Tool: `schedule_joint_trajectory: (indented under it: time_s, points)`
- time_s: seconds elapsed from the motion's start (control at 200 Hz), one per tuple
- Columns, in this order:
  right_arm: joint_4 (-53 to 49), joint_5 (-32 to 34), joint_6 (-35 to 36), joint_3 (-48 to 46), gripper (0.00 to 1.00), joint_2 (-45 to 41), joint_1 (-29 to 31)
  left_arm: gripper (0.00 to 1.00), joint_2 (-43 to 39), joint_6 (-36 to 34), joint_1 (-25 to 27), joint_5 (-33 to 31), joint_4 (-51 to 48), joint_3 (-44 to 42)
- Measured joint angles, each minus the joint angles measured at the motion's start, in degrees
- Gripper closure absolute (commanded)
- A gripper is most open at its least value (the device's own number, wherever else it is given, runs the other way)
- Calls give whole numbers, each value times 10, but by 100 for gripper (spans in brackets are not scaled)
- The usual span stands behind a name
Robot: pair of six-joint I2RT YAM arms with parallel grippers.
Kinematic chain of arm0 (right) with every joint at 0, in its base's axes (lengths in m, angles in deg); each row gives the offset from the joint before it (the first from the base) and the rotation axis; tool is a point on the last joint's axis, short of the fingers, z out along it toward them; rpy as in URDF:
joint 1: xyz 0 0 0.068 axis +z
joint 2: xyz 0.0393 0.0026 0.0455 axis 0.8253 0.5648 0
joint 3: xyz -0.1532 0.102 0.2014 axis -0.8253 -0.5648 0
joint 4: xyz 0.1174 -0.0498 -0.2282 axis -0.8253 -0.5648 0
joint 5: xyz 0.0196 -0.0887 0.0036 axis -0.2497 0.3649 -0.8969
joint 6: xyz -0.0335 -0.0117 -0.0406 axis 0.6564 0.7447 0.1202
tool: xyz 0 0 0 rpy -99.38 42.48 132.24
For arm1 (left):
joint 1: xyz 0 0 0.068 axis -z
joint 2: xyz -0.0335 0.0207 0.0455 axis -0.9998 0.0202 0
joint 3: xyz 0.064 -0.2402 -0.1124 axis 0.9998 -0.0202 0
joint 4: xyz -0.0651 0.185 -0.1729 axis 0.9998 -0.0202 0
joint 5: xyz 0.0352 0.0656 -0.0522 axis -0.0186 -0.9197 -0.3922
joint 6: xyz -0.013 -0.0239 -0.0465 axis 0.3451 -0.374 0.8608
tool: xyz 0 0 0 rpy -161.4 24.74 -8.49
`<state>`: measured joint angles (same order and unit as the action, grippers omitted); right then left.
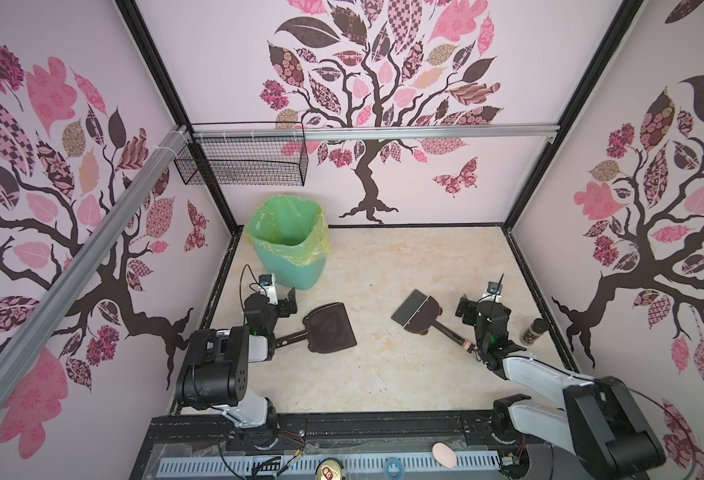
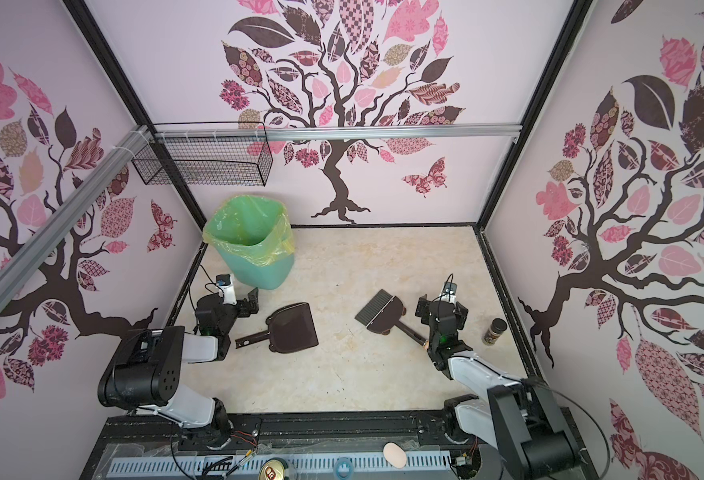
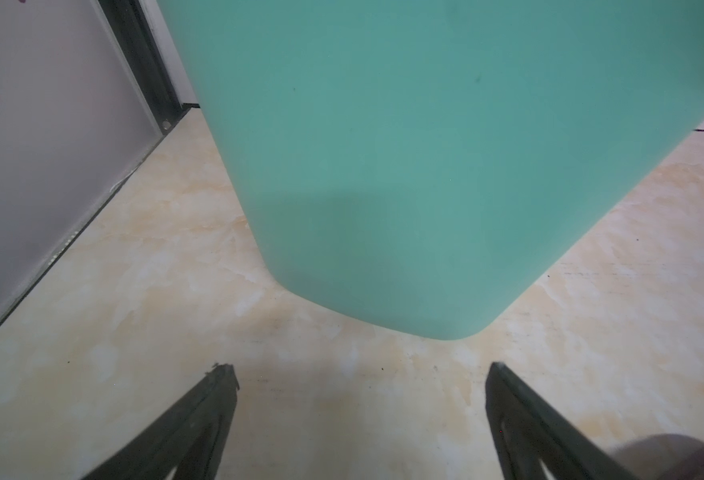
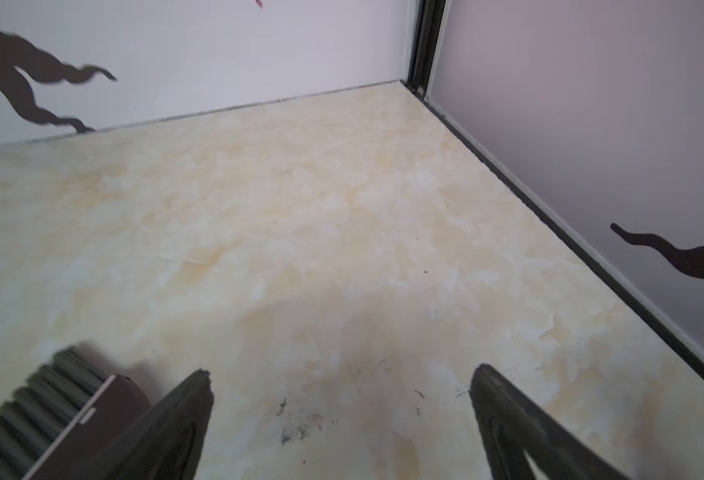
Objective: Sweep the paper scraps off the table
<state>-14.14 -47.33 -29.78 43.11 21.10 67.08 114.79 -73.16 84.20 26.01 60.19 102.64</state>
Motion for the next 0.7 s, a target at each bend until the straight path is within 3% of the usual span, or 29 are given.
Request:
schedule_joint_trajectory:
  time_s: [0.185,0.46,0.7]
  points:
    - [257,12,53,-29,0,161,-7,3,0,1,2,-2,-3,1]
    - [401,-30,57,-55,1,185,-35,3,0,1,2,-2,-3,1]
    - [353,-61,52,-3,1,199,-56,3,0,1,2,-3,-3,1]
